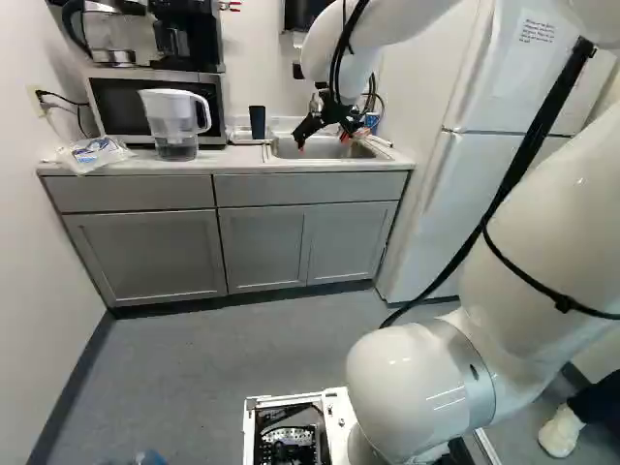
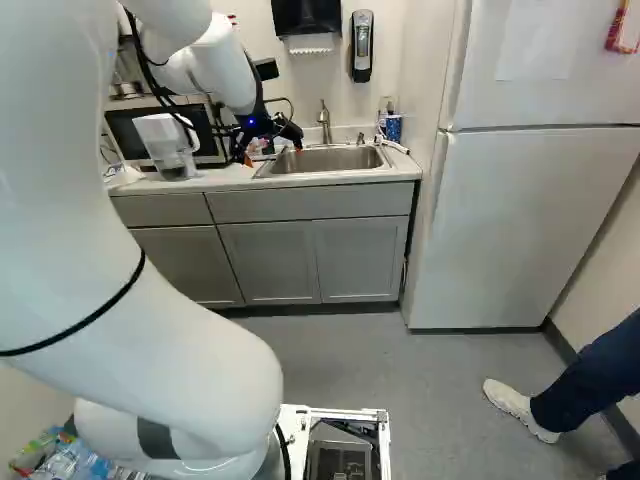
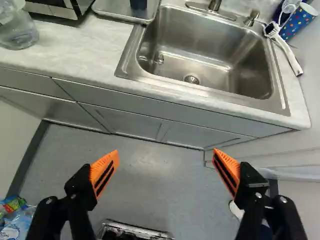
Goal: Rinse the cup and place it in the tray
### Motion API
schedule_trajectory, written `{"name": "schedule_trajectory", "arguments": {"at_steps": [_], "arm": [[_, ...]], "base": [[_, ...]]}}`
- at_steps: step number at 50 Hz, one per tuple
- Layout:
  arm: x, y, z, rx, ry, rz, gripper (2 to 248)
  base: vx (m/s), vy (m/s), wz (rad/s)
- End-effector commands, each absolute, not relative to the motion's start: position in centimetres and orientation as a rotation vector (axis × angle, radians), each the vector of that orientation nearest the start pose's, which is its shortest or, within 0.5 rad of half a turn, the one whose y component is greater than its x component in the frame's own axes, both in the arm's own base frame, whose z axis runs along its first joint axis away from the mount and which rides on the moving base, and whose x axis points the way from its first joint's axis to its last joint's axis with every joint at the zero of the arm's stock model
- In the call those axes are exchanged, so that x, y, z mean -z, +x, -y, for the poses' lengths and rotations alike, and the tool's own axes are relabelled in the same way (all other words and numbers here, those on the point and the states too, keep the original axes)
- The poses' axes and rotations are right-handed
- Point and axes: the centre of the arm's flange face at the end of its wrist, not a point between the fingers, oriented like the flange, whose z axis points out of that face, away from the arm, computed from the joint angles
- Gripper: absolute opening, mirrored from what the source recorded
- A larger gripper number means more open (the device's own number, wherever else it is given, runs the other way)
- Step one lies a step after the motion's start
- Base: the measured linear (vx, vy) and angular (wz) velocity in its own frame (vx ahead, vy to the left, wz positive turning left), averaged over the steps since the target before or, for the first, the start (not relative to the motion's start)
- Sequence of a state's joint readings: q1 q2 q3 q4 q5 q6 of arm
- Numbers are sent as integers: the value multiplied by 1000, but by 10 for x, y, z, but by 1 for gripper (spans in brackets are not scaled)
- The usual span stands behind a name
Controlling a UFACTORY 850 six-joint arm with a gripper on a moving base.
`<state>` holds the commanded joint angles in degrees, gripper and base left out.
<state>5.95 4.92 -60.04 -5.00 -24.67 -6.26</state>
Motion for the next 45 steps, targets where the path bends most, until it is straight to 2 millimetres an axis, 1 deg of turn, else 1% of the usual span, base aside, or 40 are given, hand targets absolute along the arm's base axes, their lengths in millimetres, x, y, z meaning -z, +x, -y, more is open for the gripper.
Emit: {"name": "schedule_trajectory", "arguments": {"at_steps": [24,45], "arm": [[-638,472,-46,1107,-2978,416,247],[-625,469,-44,1138,-2963,401,247]], "base": [[0,0,0],[0,0,0]]}}
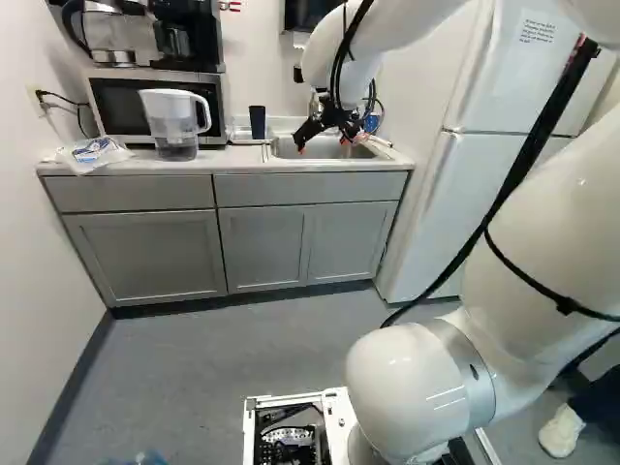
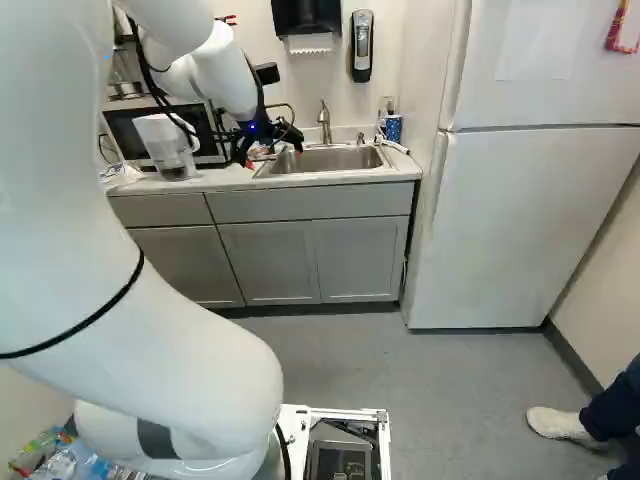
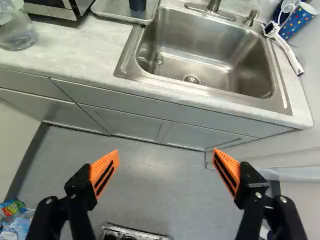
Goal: Rinse the cup and place it in the tray
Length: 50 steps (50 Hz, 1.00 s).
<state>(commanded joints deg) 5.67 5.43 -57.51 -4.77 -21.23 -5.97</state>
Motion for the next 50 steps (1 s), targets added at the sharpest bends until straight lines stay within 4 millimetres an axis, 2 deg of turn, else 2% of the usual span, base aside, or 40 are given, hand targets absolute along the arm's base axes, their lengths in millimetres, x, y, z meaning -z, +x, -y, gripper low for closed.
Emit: {"name": "schedule_trajectory", "arguments": {"at_steps": [25,50], "arm": [[-594,459,-39,1211,-2926,364,247],[-547,440,-32,1324,-2866,302,247]], "base": [[0,0,0],[0,0,0]]}}
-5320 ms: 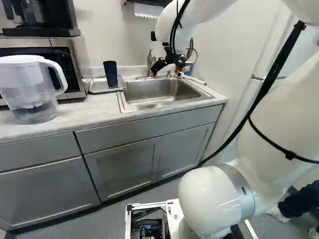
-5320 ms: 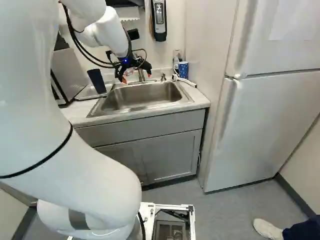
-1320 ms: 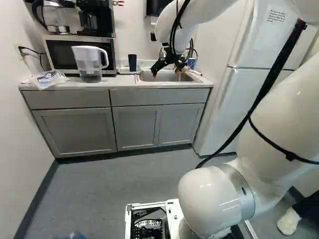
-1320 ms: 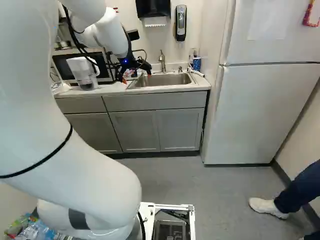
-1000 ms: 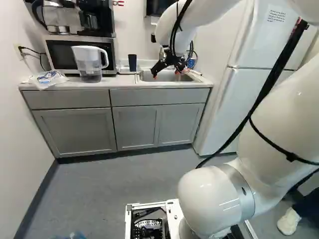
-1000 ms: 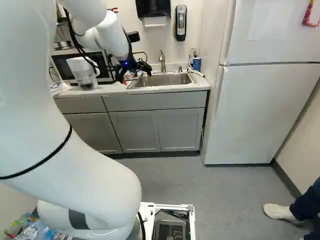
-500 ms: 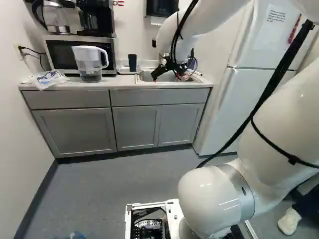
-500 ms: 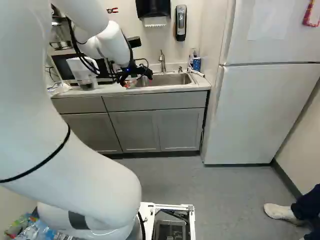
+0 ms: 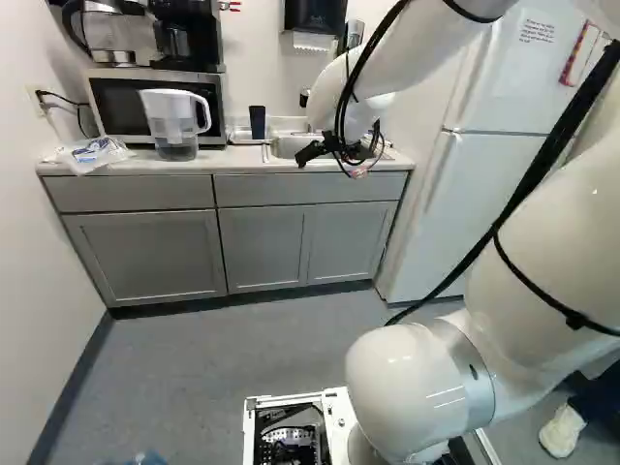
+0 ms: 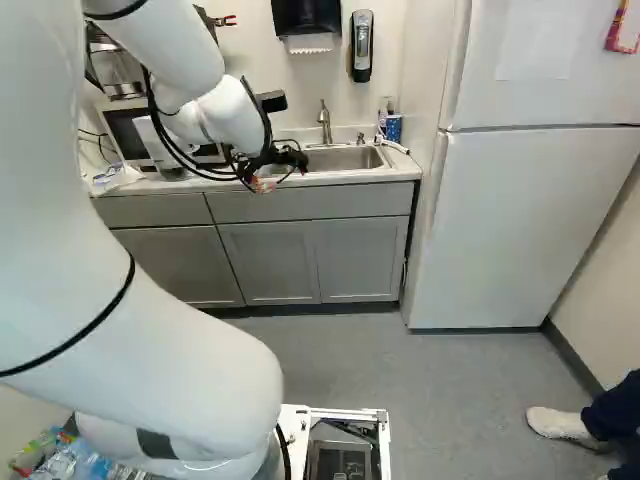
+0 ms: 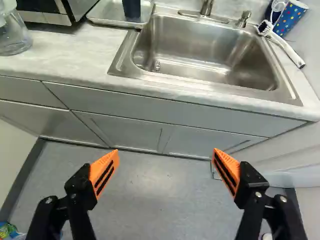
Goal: Rinse the cup and place it in the tray
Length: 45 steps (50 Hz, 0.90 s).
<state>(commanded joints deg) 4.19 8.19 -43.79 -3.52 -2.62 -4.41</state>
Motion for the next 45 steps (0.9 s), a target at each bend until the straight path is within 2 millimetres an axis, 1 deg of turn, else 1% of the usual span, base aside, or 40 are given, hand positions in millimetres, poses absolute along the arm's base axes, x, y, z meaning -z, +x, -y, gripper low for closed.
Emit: {"name": "schedule_trajectory", "arguments": {"at_steps": [19,31,45], "arm": [[-503,414,-24,1433,-2804,238,247],[-472,391,-19,1512,-2758,190,247],[-442,365,-14,1592,-2709,141,247]], "base": [[0,0,0],[0,0,0],[0,0,0]]}}
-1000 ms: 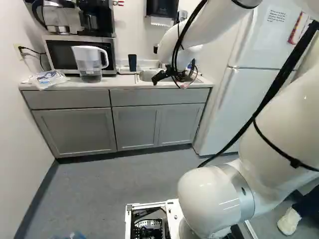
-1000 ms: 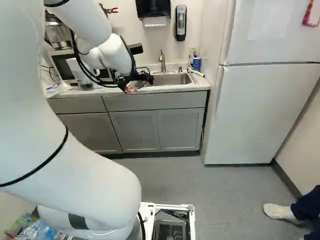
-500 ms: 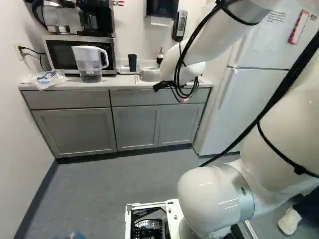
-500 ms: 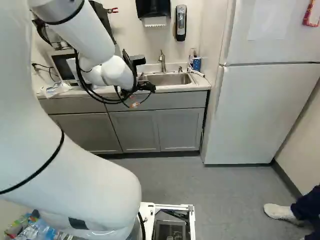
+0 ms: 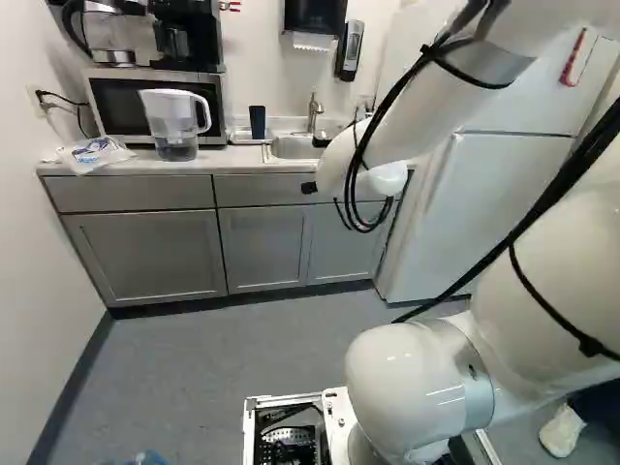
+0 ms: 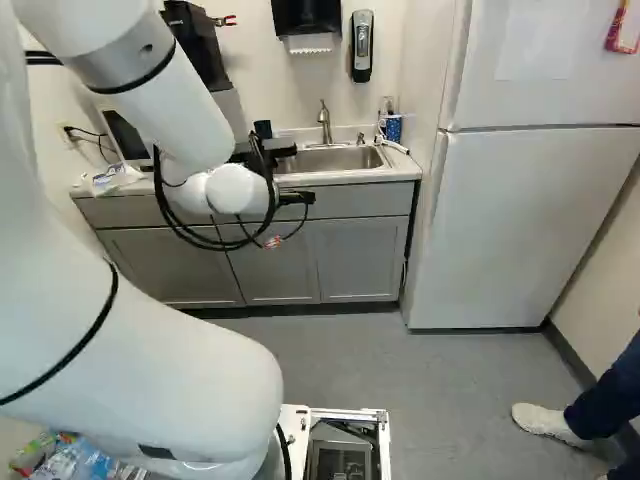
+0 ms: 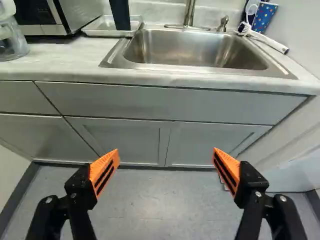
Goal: Rinse the cup and place it in the tray
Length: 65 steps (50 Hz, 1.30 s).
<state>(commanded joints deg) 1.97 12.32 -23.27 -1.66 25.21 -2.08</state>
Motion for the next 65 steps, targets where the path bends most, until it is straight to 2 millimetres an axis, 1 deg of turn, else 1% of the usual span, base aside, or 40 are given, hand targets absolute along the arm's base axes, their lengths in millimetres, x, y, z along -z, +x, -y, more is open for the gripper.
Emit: {"name": "schedule_trajectory", "arguments": {"at_steps": [13,28,44,65], "arm": [[-419,341,-9,1657,-2668,101,247],[-398,317,-6,1718,-2629,63,247],[-383,296,-3,1768,-2596,34,247],[-370,277,-1,1809,-2568,9,247]], "base": [[0,0,0],[0,0,0],[0,0,0],[0,0,0]]}}
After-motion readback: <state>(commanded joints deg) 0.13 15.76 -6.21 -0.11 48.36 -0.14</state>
